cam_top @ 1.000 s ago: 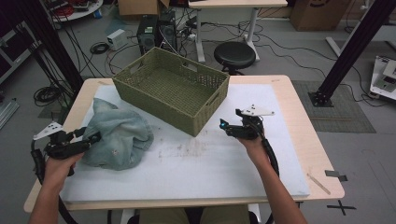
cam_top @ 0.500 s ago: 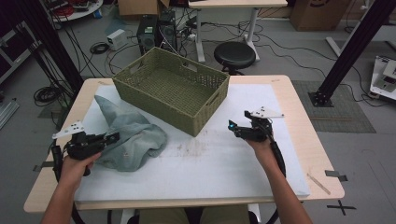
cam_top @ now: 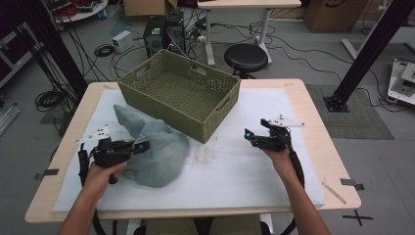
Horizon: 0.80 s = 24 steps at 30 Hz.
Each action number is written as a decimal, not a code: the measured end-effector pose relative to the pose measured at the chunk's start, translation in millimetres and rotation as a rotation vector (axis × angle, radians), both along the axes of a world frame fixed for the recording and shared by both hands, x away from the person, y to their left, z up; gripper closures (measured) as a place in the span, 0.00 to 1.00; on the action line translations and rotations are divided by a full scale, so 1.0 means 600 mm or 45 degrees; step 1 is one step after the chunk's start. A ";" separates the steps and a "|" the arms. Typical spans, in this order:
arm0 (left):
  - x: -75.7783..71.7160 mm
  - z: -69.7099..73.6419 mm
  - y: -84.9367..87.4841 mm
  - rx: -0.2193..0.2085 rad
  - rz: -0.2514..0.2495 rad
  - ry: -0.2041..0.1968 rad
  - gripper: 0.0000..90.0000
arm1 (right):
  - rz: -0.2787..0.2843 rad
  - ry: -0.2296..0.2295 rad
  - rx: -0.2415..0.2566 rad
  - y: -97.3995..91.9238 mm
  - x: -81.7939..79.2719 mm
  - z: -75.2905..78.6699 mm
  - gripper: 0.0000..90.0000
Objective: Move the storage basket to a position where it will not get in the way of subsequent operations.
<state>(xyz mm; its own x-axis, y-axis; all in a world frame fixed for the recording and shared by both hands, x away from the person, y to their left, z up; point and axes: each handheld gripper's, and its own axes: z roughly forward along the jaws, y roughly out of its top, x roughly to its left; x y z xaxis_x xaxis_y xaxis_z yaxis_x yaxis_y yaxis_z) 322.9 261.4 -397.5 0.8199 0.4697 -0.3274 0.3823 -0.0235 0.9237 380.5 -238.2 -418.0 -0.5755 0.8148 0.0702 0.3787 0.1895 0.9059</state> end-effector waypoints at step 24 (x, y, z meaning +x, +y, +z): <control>-0.012 0.030 0.094 -0.004 0.373 -0.137 0.29 | 0.429 0.013 0.031 0.117 -0.033 -0.001 0.22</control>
